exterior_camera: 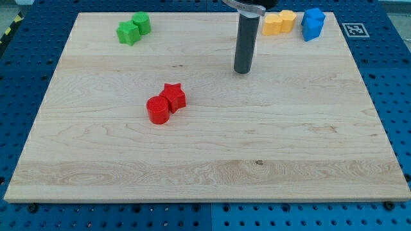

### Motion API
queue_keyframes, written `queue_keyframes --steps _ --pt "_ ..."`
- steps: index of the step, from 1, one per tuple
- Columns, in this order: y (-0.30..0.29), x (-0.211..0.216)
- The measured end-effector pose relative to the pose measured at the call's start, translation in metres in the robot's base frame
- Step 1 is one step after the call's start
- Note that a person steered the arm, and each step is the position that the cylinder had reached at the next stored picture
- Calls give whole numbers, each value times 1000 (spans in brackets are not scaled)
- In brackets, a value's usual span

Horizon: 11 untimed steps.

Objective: Separate the green circle and the green star

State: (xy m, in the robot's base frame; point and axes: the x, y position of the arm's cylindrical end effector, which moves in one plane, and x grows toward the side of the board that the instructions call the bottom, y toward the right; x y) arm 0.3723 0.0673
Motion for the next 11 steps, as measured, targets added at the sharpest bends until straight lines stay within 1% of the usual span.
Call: queue_keyframes --steps 1,2,3,5,7,8,9,11 --pt "-2 0" --pt "-31 -13" --pt "-79 -32" --pt "-105 -96" --pt "-176 -175" --pt "-198 -180" --pt "-218 -166" --pt "-234 -130"
